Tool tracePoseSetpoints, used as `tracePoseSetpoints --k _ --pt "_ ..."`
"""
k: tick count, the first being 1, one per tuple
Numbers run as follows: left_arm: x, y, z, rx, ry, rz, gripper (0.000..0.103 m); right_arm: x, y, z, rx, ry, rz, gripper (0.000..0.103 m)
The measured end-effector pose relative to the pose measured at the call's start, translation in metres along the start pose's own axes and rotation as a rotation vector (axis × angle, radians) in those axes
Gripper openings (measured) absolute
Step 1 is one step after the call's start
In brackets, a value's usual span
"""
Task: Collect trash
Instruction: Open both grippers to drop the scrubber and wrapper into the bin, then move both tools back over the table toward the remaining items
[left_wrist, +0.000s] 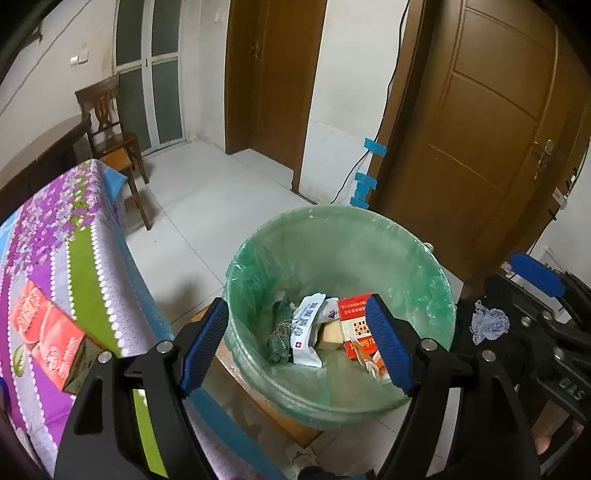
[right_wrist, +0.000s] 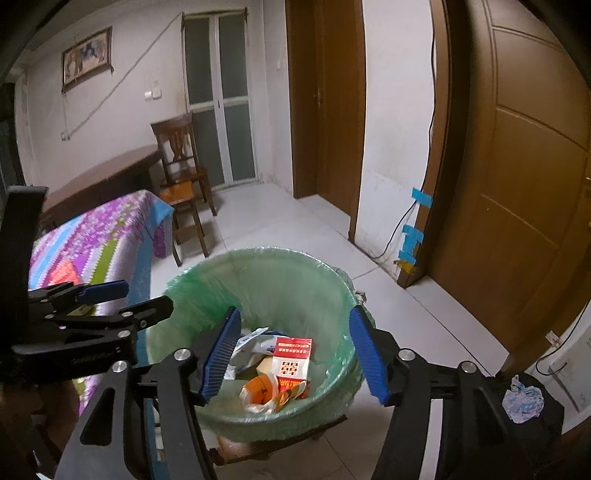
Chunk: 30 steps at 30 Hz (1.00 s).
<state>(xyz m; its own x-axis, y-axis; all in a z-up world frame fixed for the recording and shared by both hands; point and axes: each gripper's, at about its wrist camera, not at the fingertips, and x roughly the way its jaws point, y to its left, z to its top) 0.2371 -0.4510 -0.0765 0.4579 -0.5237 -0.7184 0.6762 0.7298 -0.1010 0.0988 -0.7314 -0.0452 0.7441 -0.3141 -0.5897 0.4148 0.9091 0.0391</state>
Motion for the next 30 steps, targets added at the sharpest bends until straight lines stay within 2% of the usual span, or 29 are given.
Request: tracePoseSetpoints --k 2,7,10,14,17,20,24,30 --pt "-0.010 0.001 -0.005 0.008 -0.014 -0.005 0.073 -0.017 0.005 -0.008 -0.004 -0.030 -0.002 0.072" --pt "-0.039 0.004 -0.021 0.028 -0.054 -0.006 0.073 -0.057 0.020 -0.031 0.006 -0.077 0.029 0.078" --pt "-0.056 0.013 -0.035 0.024 -0.070 -0.010 0.073 -0.082 0.029 -0.045 0.009 -0.124 0.065 0.087" --pt "-0.081 0.032 -0.059 0.025 -0.076 -0.016 0.077 -0.103 0.050 -0.058 -0.043 -0.140 0.132 0.092" --pt "-0.097 0.049 -0.076 0.032 -0.067 -0.023 0.078 -0.110 0.081 -0.067 -0.140 -0.109 0.230 0.094" --pt "-0.114 0.075 -0.094 0.034 -0.062 0.009 0.083 -0.106 0.118 -0.069 -0.263 -0.070 0.304 0.095" --pt "-0.130 0.125 -0.116 -0.058 -0.042 0.059 0.084 -0.096 0.174 -0.074 -0.390 -0.029 0.407 0.095" --pt "-0.162 0.170 -0.143 -0.134 -0.049 0.138 0.084 -0.102 0.250 -0.083 -0.476 -0.014 0.555 0.095"
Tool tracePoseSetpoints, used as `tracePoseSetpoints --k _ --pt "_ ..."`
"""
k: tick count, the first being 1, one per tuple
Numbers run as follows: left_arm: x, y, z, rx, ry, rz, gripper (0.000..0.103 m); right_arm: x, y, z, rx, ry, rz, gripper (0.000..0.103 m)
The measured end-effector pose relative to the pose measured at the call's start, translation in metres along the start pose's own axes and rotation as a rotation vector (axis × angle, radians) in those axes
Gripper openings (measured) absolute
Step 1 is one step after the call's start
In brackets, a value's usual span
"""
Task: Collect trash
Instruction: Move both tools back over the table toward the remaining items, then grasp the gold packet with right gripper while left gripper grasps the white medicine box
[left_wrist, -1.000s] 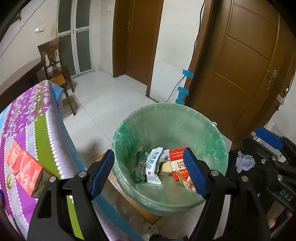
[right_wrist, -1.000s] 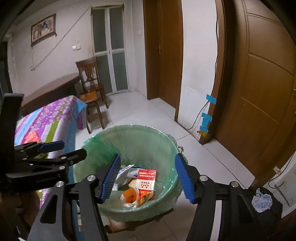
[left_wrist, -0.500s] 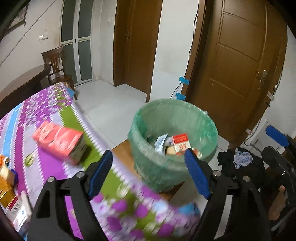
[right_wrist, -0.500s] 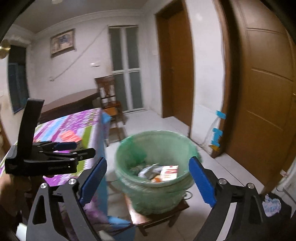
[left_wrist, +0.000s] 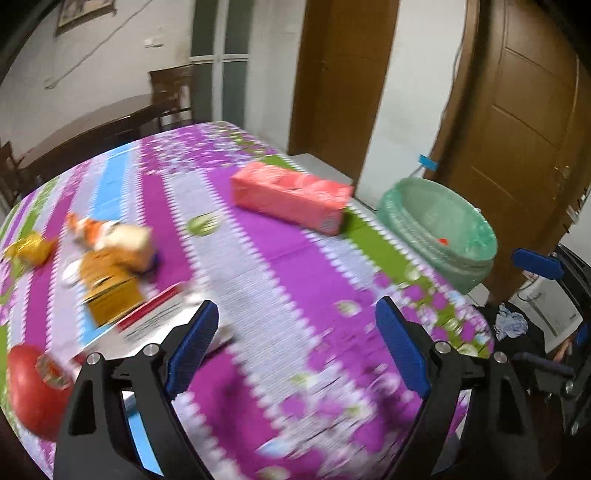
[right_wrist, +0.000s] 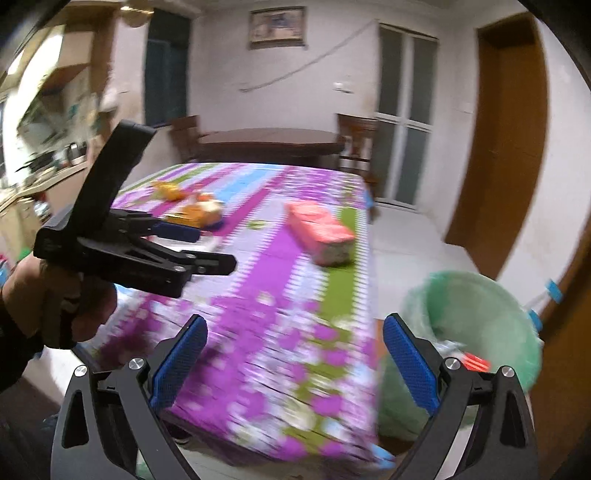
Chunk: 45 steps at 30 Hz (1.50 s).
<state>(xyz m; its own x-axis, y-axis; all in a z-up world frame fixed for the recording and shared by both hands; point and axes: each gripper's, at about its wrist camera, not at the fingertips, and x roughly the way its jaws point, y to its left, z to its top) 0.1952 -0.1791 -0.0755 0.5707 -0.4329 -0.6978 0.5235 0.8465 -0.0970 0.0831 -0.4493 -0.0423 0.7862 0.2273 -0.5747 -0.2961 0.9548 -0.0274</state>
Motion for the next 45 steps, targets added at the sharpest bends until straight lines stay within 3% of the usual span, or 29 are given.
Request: tracePoseSetpoints --k 4,9,11,13,15,20,26,28,32,39,42,45 --pt "-0.029 0.030 -0.007 -0.037 -0.032 0.018 0.084 0.015 0.028 0.013 -0.009 0.007 0.093 0.095" --pt "-0.074 0.086 -0.008 -0.160 -0.117 0.063 0.089 0.039 0.053 0.043 -0.014 0.000 0.179 0.095" --pt "-0.089 0.112 -0.009 -0.213 -0.147 0.106 0.089 0.054 0.059 0.056 -0.016 0.006 0.224 0.085" --pt "-0.098 0.137 -0.011 -0.276 -0.164 0.134 0.089 0.080 0.071 0.075 -0.015 0.036 0.259 0.069" --pt "-0.103 0.155 -0.014 -0.318 -0.174 0.150 0.089 0.107 0.087 0.092 -0.040 0.071 0.269 0.063" --pt "-0.105 0.191 -0.020 -0.404 -0.176 0.185 0.089 0.178 0.117 0.127 -0.074 0.175 0.266 0.063" --pt "-0.100 0.199 -0.022 -0.348 -0.137 0.169 0.089 0.259 0.138 0.146 -0.072 0.303 0.225 0.063" --pt "-0.099 0.200 -0.024 -0.344 -0.132 0.157 0.089 0.271 0.140 0.145 -0.078 0.315 0.208 0.051" --pt "-0.098 0.201 -0.022 -0.335 -0.128 0.147 0.089 0.265 0.143 0.133 -0.119 0.317 0.195 0.049" --pt "-0.090 0.187 -0.014 -0.288 -0.116 0.110 0.090 0.214 0.114 0.097 -0.141 0.332 0.203 0.049" --pt "-0.079 0.165 -0.014 -0.219 -0.075 0.051 0.090 0.194 0.089 0.087 -0.113 0.319 0.187 0.047" --pt "-0.061 0.126 -0.017 -0.072 -0.002 -0.030 0.090 0.183 0.060 0.079 -0.040 0.307 0.165 0.044"
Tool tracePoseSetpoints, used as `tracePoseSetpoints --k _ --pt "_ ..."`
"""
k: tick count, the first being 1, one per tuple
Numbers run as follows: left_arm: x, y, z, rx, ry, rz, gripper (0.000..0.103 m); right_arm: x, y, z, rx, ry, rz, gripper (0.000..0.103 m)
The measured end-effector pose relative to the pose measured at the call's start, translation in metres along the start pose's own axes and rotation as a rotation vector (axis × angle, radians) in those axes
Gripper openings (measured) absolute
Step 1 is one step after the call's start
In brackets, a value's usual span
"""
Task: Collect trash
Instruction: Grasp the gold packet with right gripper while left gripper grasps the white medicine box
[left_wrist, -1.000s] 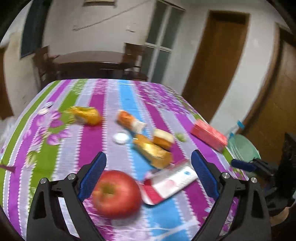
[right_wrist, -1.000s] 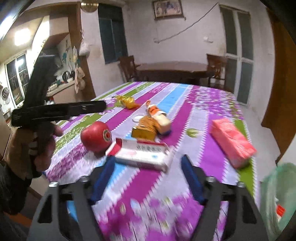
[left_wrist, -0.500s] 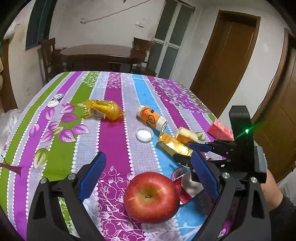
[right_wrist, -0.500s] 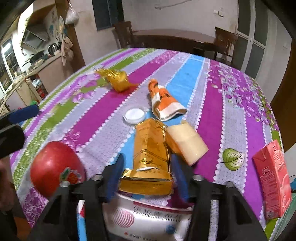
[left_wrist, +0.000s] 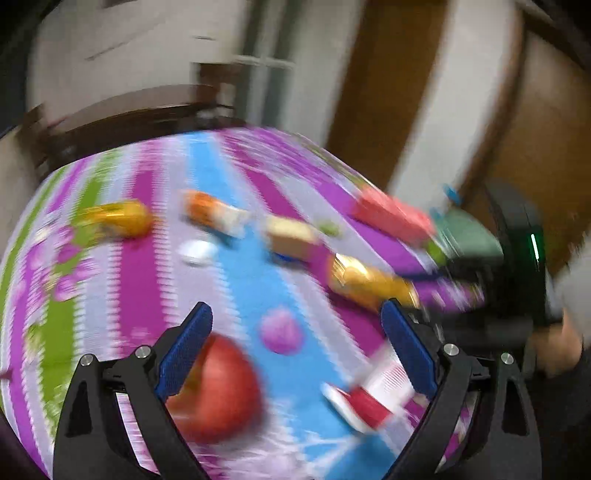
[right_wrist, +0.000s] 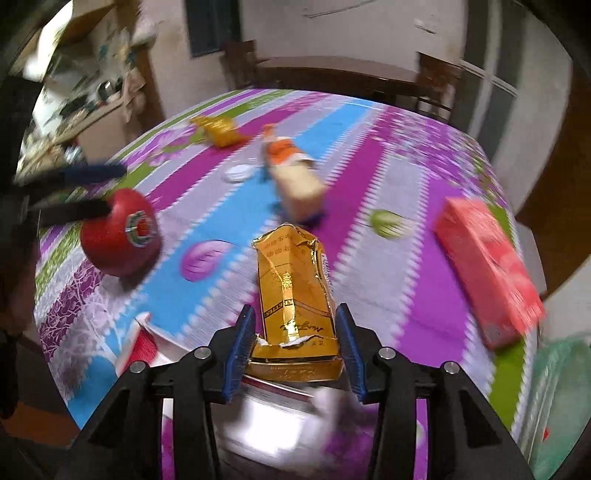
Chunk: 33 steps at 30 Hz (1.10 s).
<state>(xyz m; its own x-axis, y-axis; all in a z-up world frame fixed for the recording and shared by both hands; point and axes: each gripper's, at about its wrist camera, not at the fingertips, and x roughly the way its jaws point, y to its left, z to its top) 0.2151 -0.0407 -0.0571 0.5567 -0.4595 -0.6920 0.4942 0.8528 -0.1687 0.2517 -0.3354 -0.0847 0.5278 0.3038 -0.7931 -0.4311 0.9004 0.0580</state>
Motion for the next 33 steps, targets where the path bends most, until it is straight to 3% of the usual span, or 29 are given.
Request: tracePoseSetpoints --k 3,10,14,16,19,22,27,30,33 --pt "0.022 -0.037 -0.011 0.154 0.085 -0.080 0.090 -0.011 -0.018 -0.015 0.040 -0.012 -0.014 0.044" --pt "0.058 -0.081 -0.027 0.394 0.176 -0.121 0.090 -0.033 -0.043 -0.040 0.026 0.012 -0.062 0.044" --pt "0.068 -0.091 -0.036 0.485 0.215 -0.126 0.089 -0.040 -0.050 -0.048 -0.004 0.049 -0.045 0.048" --pt "0.070 -0.095 -0.040 0.512 0.219 -0.128 0.079 -0.040 -0.051 -0.048 -0.015 0.063 -0.028 0.055" --pt "0.062 -0.096 -0.043 0.513 0.205 -0.145 0.067 -0.040 -0.049 -0.049 -0.039 0.082 -0.014 0.062" --pt "0.060 -0.094 -0.044 0.494 0.202 -0.141 0.065 -0.041 -0.048 -0.046 -0.049 0.094 -0.001 0.068" --pt "0.058 -0.081 -0.041 0.427 0.199 -0.121 0.066 -0.043 -0.053 -0.039 -0.014 0.093 0.031 0.071" --pt "0.064 -0.084 -0.035 0.429 0.197 -0.110 0.074 -0.035 -0.056 -0.031 0.003 0.106 0.029 0.071" --pt "0.070 -0.091 -0.031 0.446 0.206 -0.120 0.076 -0.025 -0.061 -0.023 0.035 0.122 0.055 0.071"
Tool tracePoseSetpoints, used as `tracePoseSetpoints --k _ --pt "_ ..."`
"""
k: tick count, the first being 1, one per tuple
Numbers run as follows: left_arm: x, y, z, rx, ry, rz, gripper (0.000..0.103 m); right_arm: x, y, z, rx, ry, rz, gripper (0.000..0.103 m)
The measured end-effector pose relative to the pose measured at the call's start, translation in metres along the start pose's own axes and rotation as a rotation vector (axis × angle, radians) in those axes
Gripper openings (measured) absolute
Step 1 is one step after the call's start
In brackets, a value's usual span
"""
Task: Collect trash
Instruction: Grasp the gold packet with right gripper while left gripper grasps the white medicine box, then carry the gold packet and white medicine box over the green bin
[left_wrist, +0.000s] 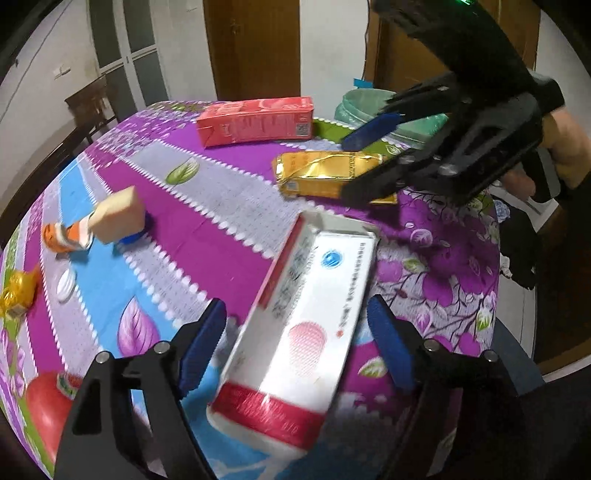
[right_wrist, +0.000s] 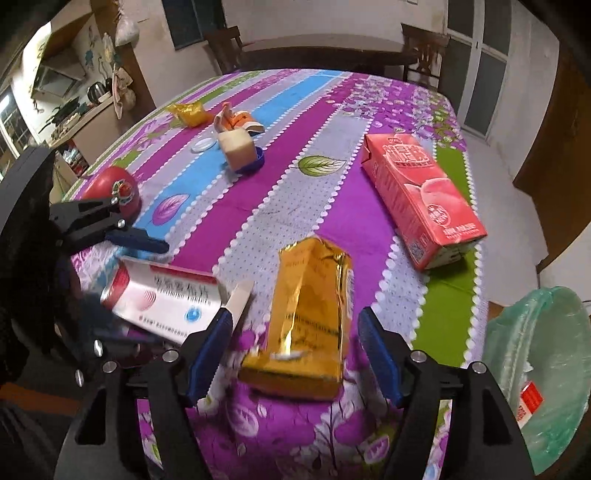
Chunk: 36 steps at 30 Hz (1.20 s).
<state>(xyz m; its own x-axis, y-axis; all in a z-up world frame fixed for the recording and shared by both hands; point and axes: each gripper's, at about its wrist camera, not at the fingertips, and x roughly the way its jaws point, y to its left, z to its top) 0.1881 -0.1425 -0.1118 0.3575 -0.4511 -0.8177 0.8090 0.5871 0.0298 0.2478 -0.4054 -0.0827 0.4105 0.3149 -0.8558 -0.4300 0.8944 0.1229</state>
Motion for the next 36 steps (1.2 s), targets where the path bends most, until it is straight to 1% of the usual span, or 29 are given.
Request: tracePoseSetpoints --k 2,3,4,5,6,7,8,9,11,13,18,21,25,26,27,29,30,32,35,36 --pt "0.004 -0.002 0.001 0.009 0.012 0.003 0.077 0.007 -0.002 0.004 0.013 0.018 -0.001 0.070" --pt "0.006 -0.003 0.002 0.005 0.006 0.005 0.078 0.012 -0.001 0.006 0.003 0.033 -0.018 0.066" --pt "0.006 -0.002 0.001 -0.001 0.005 0.001 0.078 0.015 0.001 0.007 -0.008 0.043 -0.031 0.060" --pt "0.005 -0.002 0.000 -0.009 -0.001 -0.003 0.076 0.017 0.004 0.007 -0.023 0.046 -0.052 0.057" --pt "0.004 -0.002 -0.002 -0.018 -0.012 -0.005 0.067 0.019 0.007 0.006 -0.032 0.048 -0.061 0.049" --pt "0.002 -0.002 -0.003 -0.021 -0.021 0.000 0.062 0.021 0.008 0.006 -0.038 0.049 -0.066 0.047" --pt "0.001 -0.004 -0.004 -0.022 -0.028 0.007 0.060 0.022 0.011 0.004 -0.046 0.044 -0.082 0.047" --pt "0.000 -0.005 -0.005 -0.022 -0.033 0.012 0.055 0.023 0.012 0.003 -0.048 0.040 -0.089 0.047" --pt "-0.003 -0.011 -0.007 -0.022 -0.045 0.046 0.052 0.023 0.015 -0.001 -0.053 0.021 -0.110 0.046" --pt "-0.006 -0.016 -0.011 -0.034 -0.057 0.100 0.048 0.021 0.016 -0.006 -0.039 -0.010 -0.124 0.045" --pt "-0.020 -0.015 -0.021 -0.126 -0.083 0.195 0.046 0.011 0.027 -0.023 -0.005 -0.113 -0.162 0.042" --pt "-0.033 -0.008 -0.025 -0.204 -0.117 0.227 0.046 0.000 0.038 -0.031 0.013 -0.196 -0.174 0.041" --pt "-0.068 -0.002 -0.036 -0.320 -0.211 0.355 0.046 -0.026 0.057 -0.040 0.042 -0.337 -0.179 0.042" --pt "-0.074 -0.002 -0.038 -0.335 -0.228 0.383 0.046 -0.031 0.062 -0.042 0.048 -0.368 -0.185 0.042" --pt "-0.085 -0.002 -0.041 -0.358 -0.260 0.427 0.046 -0.036 0.069 -0.044 0.053 -0.405 -0.189 0.042" --pt "-0.101 -0.003 -0.047 -0.396 -0.308 0.481 0.046 -0.046 0.084 -0.050 0.058 -0.469 -0.195 0.042" --pt "-0.111 -0.005 -0.050 -0.416 -0.337 0.527 0.046 -0.050 0.089 -0.052 0.056 -0.489 -0.202 0.042" --pt "-0.124 -0.007 -0.054 -0.442 -0.375 0.593 0.047 -0.062 0.103 -0.057 0.054 -0.542 -0.209 0.042" --pt "-0.144 -0.013 -0.062 -0.505 -0.440 0.671 0.047 -0.079 0.120 -0.066 0.044 -0.600 -0.219 0.042" --pt "-0.151 -0.017 -0.065 -0.522 -0.465 0.711 0.048 -0.088 0.126 -0.070 0.039 -0.624 -0.227 0.042"
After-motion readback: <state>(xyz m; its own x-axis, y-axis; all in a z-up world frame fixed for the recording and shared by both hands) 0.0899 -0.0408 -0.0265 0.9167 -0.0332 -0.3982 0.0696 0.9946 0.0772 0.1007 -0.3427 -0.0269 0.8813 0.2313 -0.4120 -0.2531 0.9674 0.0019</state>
